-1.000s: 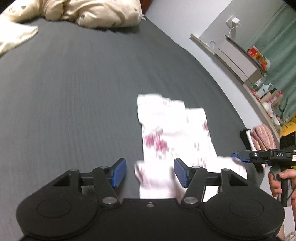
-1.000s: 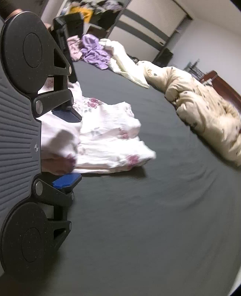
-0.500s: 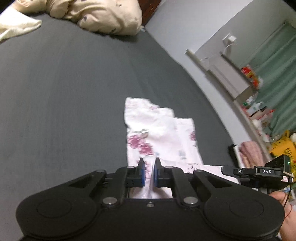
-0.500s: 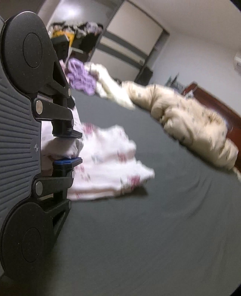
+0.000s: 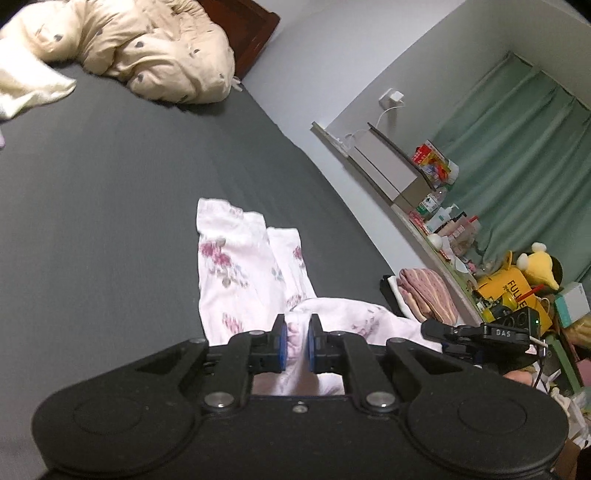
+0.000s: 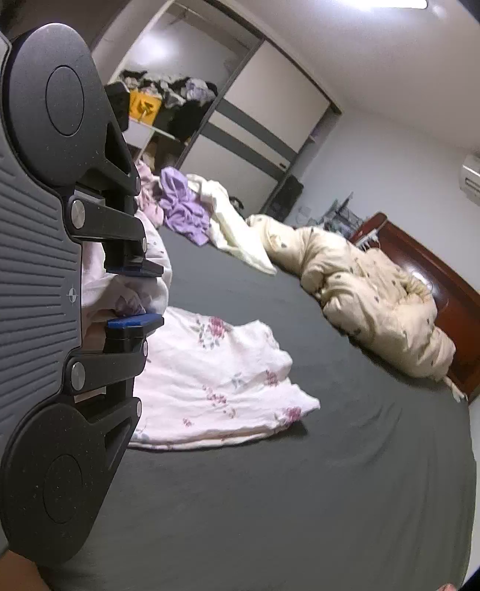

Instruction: Fold clothes

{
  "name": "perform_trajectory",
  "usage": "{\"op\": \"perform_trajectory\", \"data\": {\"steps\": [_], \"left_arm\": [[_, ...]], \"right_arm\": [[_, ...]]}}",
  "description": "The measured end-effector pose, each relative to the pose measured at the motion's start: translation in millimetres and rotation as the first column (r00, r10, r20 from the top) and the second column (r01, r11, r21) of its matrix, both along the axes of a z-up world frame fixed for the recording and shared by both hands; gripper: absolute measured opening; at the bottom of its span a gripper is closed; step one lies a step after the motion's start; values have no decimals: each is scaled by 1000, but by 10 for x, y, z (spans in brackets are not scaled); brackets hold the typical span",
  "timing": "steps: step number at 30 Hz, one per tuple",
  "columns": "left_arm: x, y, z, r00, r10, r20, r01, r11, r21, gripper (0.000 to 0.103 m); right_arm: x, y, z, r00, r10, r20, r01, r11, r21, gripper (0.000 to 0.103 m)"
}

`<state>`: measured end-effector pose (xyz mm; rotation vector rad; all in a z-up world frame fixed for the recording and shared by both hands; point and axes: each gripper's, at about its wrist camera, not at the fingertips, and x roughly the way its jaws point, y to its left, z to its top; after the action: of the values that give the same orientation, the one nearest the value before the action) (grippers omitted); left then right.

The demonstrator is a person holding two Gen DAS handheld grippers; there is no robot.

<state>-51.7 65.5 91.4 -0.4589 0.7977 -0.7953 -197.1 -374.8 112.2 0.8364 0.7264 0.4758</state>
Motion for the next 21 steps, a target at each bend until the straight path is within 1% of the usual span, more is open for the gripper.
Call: {"op": "perform_trajectory", "data": {"steps": [2, 7, 11, 13, 14, 15, 16, 17, 18, 20, 21], "left_arm": [[-7, -21, -69, 1000, 18, -13, -17, 1000, 11, 10], [173, -13, -226, 993, 95, -68, -95, 995, 0, 10], [416, -93, -328, 987, 125, -100, -121, 992, 40, 10], [495, -128, -392, 986, 122, -116, -117, 992, 54, 12], [533, -139, -418, 984, 122, -126, -115, 991, 61, 16], [571, -149, -444, 983, 123, -137, -114, 991, 69, 26], [609, -160, -469, 981, 123, -147, -113, 991, 77, 28], [627, -157, -487, 980, 132, -151, -120, 989, 88, 35], [633, -139, -507, 977, 143, -158, -128, 987, 102, 43], [642, -99, -548, 972, 163, -170, -142, 981, 130, 50], [642, -84, -568, 970, 166, -179, -143, 981, 134, 51]], "right_arm": [[41, 34, -16, 1000, -6, 1, 6, 1000, -6, 22], [279, 56, -114, 999, -39, -24, 38, 998, -40, 23], [530, 8, -277, 997, -25, -66, 21, 998, -62, 23], [638, -44, -376, 995, -17, -98, 10, 997, -70, 24], [680, -79, -422, 993, -15, -120, 6, 997, -74, 28], [698, -106, -451, 991, -15, -132, 5, 997, -77, 37], [714, -132, -479, 989, -15, -144, 3, 997, -81, 43], [718, -149, -497, 988, -17, -154, 3, 996, -89, 59], [711, -163, -514, 987, -18, -162, 3, 995, -96, 69], [685, -185, -541, 986, -19, -166, 3, 996, -94, 70], [664, -182, -552, 985, -16, -169, 1, 996, -91, 70]]}}
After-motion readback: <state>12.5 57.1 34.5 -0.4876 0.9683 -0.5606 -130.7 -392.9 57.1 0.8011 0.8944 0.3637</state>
